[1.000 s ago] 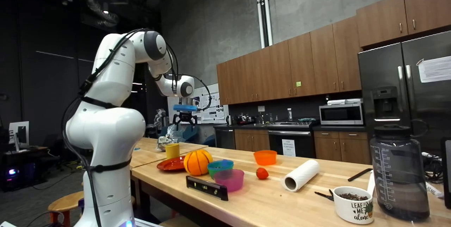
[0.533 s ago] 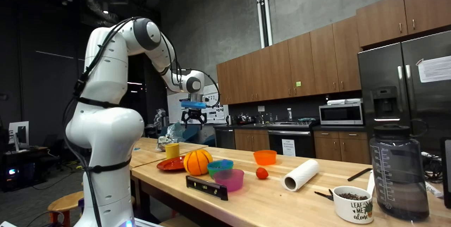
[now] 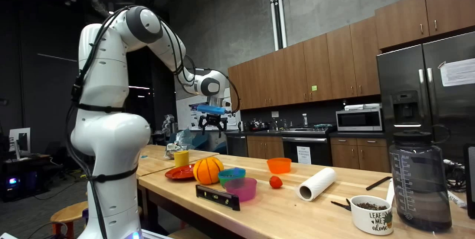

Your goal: Move the yellow cup to the left

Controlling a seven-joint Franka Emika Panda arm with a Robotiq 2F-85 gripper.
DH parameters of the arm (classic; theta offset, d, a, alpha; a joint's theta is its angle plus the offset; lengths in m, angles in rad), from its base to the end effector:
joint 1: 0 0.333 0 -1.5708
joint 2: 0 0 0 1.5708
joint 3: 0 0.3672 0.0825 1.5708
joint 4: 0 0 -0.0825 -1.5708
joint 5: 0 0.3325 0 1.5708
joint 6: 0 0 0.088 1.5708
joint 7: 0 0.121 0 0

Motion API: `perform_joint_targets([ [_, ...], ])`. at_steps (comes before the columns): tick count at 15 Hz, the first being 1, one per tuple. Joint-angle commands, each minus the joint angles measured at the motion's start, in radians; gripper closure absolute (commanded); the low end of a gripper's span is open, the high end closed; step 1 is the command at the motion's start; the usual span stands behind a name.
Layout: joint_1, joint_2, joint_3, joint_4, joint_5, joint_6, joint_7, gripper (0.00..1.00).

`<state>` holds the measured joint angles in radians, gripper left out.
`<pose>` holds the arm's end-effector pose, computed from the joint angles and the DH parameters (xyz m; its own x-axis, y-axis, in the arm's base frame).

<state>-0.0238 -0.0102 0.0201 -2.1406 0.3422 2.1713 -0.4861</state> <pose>0.4988 0.0150 0.4796 0.9523 0.2690 0.1444 0.2978 -0.9226 -0.2451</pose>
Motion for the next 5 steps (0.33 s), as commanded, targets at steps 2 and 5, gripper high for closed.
perform_joint_targets([
  [2, -0.019, -0.097, -0.062, -0.087, 0.051, -0.018, -0.078, 0.0],
  [5, -0.029, -0.128, -0.105, -0.111, 0.06, -0.043, -0.114, 0.0],
])
